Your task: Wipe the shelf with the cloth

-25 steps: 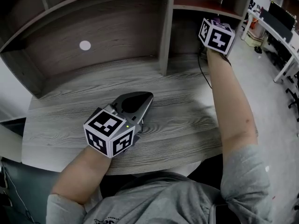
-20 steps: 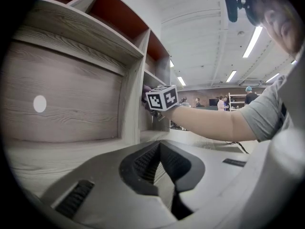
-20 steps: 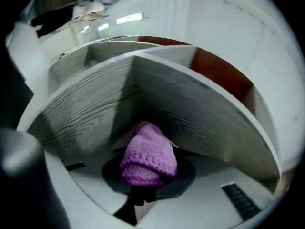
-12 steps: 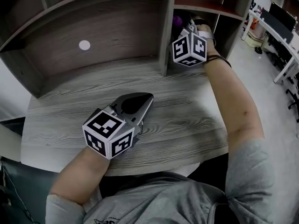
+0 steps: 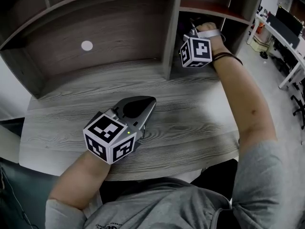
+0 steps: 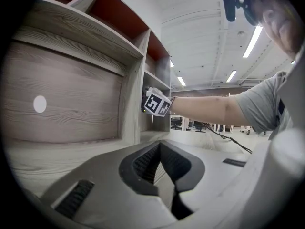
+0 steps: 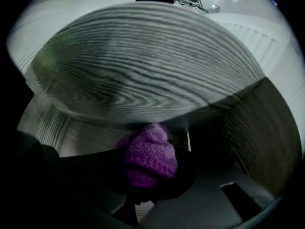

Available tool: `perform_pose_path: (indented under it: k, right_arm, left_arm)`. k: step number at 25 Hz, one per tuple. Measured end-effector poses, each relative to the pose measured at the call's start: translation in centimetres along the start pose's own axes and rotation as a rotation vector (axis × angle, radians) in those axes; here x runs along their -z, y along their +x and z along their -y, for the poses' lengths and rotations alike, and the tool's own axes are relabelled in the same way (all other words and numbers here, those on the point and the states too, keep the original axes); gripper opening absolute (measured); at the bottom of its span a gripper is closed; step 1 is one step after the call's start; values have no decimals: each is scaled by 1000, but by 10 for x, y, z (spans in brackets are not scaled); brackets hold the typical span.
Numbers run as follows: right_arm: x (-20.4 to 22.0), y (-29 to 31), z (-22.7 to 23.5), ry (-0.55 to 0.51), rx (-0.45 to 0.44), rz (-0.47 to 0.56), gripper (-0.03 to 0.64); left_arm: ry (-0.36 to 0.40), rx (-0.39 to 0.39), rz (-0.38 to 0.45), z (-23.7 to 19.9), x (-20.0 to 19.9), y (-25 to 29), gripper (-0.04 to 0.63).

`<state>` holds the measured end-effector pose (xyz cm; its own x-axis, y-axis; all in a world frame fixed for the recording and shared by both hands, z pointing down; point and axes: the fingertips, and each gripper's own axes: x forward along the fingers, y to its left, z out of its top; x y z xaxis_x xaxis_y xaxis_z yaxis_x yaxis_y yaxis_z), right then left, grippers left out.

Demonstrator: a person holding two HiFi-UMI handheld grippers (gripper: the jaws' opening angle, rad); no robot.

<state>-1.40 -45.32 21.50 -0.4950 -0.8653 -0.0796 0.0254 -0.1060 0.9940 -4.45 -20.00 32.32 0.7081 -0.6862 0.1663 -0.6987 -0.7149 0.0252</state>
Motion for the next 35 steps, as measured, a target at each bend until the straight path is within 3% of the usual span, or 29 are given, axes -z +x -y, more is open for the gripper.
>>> perform_pose_path:
  k: [6, 11, 18, 20, 22, 24, 28, 30, 35]
  right_arm:
    - [57, -10, -11, -22, -44, -171, 74]
    - [136, -28, -18, -117, -107, -448, 74]
    - [188, -38, -21, -222, -204, -841, 72]
    - [197, -40, -23, -220, -219, -883, 72]
    - [196, -39, -22, -196, -215, -869, 72]
    - [174, -38, -18, -127, -197, -760, 70]
    - [60, -42, -27, -63, -188, -249, 72]
    - [19, -40, -38, -37, -181, -98, 74]
    - [-8, -11, -49, -46, -132, -55, 73]
  left_arm:
    - [-5, -4, -1, -1, -1, 0, 10]
    - [-3, -3, -2, -1, -1, 0, 11]
    - [-3, -2, -1, -2, 1, 0, 11]
    - [-4, 0, -2, -1, 1, 0, 11]
    - [-4, 2, -3, -1, 0, 1, 11]
    - [-4, 3, -5, -1, 1, 0, 11]
    - [-2, 4, -6, -1, 1, 0, 11]
    - [-4, 2, -6, -2, 0, 0, 11]
    - [-12, 3, -5, -1, 0, 1, 11]
